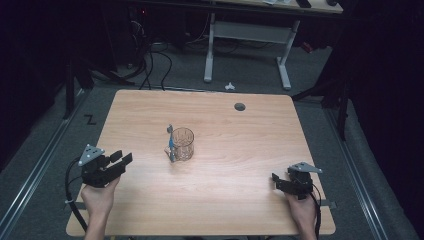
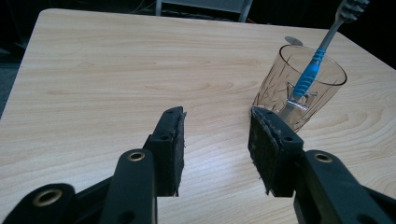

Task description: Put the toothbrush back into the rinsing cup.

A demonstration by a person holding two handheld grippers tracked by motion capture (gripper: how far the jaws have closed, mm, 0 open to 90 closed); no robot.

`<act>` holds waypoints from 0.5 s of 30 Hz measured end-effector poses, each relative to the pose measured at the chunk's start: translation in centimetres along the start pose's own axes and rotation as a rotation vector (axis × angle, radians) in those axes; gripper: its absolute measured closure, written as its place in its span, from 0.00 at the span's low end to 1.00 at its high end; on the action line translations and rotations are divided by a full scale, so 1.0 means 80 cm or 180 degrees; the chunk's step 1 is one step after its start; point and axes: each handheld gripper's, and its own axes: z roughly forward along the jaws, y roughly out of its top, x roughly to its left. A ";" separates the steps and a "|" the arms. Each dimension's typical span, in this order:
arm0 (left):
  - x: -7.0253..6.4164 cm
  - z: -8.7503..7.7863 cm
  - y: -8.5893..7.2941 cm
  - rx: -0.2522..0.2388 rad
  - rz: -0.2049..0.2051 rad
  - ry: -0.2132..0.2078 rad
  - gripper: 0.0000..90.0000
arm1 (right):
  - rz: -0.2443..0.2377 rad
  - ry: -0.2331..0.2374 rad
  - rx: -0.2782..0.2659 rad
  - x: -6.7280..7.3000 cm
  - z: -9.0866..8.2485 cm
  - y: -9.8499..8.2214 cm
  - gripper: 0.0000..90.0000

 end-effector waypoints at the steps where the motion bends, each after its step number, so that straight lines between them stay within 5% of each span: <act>1: 0.001 0.000 -0.001 0.0005 -0.0002 0.0004 0.62 | 0.0003 0.0001 0.0001 0.000 0.000 0.000 0.34; 15: 0.009 0.003 -0.018 0.0100 -0.0086 0.0067 0.62 | 0.0003 0.0001 0.0001 0.000 0.000 0.000 0.34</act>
